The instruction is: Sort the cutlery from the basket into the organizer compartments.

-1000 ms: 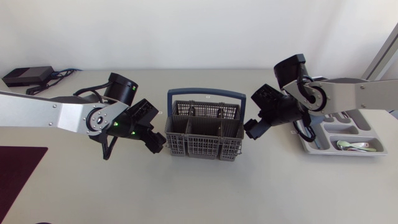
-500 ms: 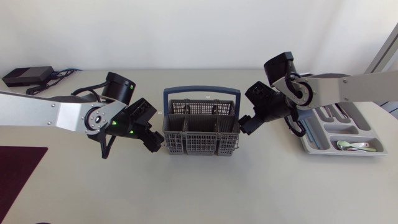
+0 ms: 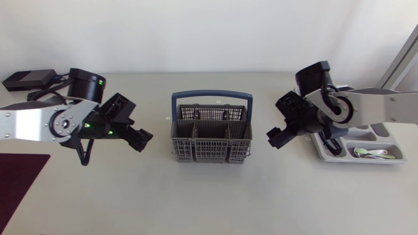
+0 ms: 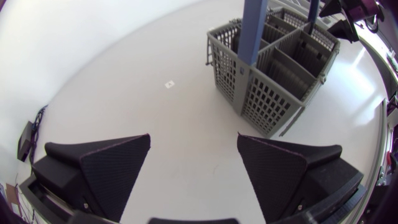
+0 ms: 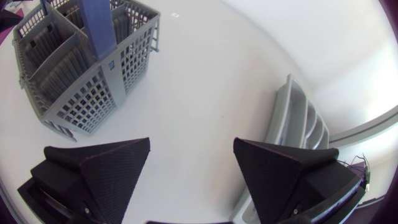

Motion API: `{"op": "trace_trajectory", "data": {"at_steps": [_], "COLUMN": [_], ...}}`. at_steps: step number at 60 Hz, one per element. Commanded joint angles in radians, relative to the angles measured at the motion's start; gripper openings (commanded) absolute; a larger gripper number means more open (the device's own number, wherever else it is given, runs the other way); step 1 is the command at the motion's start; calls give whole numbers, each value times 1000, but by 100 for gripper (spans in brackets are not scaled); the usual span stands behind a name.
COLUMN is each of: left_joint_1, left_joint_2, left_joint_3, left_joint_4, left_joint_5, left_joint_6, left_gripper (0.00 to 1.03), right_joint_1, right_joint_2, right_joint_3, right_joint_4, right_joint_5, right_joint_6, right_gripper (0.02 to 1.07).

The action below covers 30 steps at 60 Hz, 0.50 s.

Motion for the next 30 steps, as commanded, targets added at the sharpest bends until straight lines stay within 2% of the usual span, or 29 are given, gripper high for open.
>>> {"op": "trace_trajectory", "data": {"at_steps": [1, 13, 30], "left_joint_1": [22, 67, 139], "left_joint_2": [-90, -215, -355], "left_joint_3": [-38, -72, -89], "left_joint_4": [-1, -18, -73], "left_joint_5": [9, 12, 12], "left_joint_6": [-15, -88, -122], "left_gripper": [98, 98, 98], "right_joint_1": [-11, -68, -171], "right_joint_2": [-83, -249, -485], "right_joint_3": [-57, -123, -198], "right_joint_4": [15, -2, -59], "right_joint_5": [33, 71, 45], "right_joint_6": [16, 1, 4], "right_gripper": [103, 103, 103]}}
